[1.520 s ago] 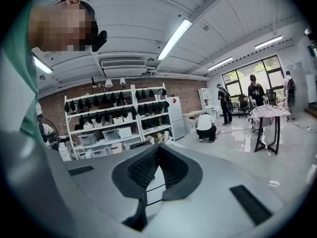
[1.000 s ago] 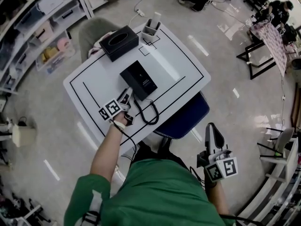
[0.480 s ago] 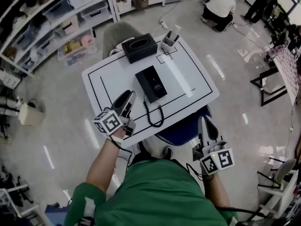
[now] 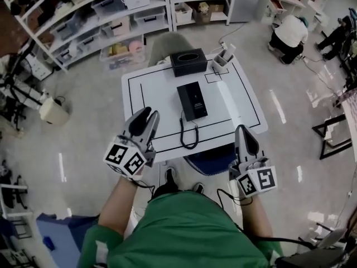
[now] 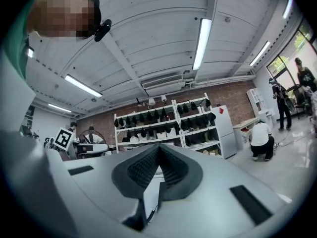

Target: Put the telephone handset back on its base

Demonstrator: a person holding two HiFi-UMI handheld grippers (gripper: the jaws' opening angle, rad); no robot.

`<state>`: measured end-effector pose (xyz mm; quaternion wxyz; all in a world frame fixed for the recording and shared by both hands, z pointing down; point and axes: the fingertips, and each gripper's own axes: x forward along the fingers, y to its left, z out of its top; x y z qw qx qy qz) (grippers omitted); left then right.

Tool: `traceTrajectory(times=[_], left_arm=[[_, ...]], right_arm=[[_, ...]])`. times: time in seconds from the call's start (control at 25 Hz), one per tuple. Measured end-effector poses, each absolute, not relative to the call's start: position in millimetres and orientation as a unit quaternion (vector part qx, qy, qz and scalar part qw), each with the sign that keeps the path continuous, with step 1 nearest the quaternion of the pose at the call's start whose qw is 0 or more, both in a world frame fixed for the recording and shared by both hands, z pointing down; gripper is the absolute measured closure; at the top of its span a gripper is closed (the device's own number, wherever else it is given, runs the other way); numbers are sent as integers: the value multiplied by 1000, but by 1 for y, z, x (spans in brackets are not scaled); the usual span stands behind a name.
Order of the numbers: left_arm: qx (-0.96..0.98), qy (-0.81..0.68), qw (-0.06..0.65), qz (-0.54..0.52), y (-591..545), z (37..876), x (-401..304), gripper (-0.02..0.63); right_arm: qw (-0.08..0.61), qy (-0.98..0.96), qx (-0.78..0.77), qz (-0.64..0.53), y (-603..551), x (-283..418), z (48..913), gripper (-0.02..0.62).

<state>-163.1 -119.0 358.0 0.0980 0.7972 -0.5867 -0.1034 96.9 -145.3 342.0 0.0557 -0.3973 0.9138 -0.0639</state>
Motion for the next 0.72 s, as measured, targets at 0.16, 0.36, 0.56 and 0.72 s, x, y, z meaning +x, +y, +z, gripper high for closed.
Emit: traceTrajectory(times=[0.16, 0.36, 0.56, 0.72], left_arm=[[778, -618, 59, -95, -73, 333, -155, 491], [753, -653, 30, -77, -35, 325, -142, 495], [745, -664, 18, -68, -14, 320, -135, 497], [744, -663, 29, -76, -10, 326, -144, 499]], right_arm=[[48, 928, -369, -35, -133, 94, 333, 572], [45, 936, -348, -16, -121, 96, 330, 572], [37, 939, -342, -30, -106, 100, 336, 572], [27, 936, -351, -26, -97, 100, 340, 572]])
